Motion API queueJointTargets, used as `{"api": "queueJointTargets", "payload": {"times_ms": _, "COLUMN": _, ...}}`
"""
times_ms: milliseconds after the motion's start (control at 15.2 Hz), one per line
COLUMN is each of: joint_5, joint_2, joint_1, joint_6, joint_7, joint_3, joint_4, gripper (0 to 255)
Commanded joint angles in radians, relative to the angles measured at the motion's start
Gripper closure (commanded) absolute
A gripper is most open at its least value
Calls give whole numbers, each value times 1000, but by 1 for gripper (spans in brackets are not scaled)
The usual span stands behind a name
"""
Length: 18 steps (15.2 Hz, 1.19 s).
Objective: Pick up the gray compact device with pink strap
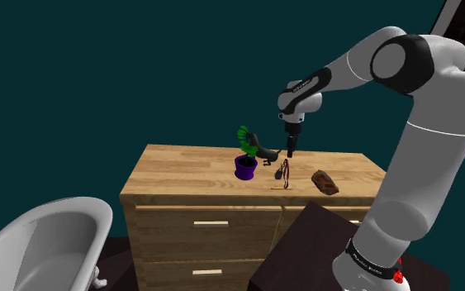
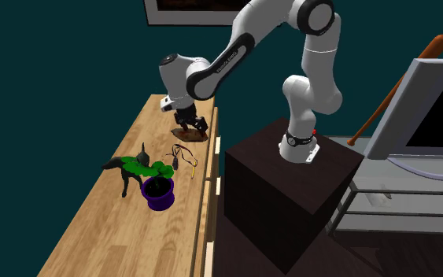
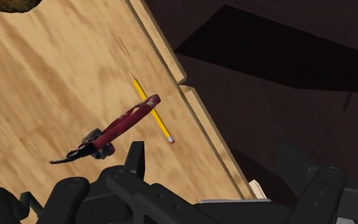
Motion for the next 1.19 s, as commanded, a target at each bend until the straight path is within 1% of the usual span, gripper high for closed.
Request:
{"api": "queueJointTargets", "payload": {"times_ms": 0, "joint_5": 32, "joint_2": 79, "joint_1": -18, "joint_6": 19, "joint_7": -60, "joint_3": -4, "joint_4": 49, "gripper": 0}}
{"api": "queueJointTargets", "payload": {"times_ms": 330, "joint_5": 114, "joint_2": 291, "joint_1": -87, "joint_6": 43, "joint_7": -189, "joint_3": 17, "joint_4": 212, "gripper": 0}}
{"api": "queueJointTargets", "payload": {"times_ms": 528, "joint_5": 151, "joint_2": 415, "joint_1": -136, "joint_6": 41, "joint_7": -249, "joint_3": 39, "joint_4": 327, "gripper": 0}}
{"api": "queueJointTargets", "payload": {"times_ms": 594, "joint_5": 157, "joint_2": 437, "joint_1": -146, "joint_6": 39, "joint_7": -258, "joint_3": 44, "joint_4": 350, "gripper": 0}}
{"api": "queueJointTargets", "payload": {"times_ms": 1122, "joint_5": 185, "joint_2": 507, "joint_1": -162, "joint_6": 110, "joint_7": -269, "joint_3": 65, "joint_4": 346, "gripper": 0}}
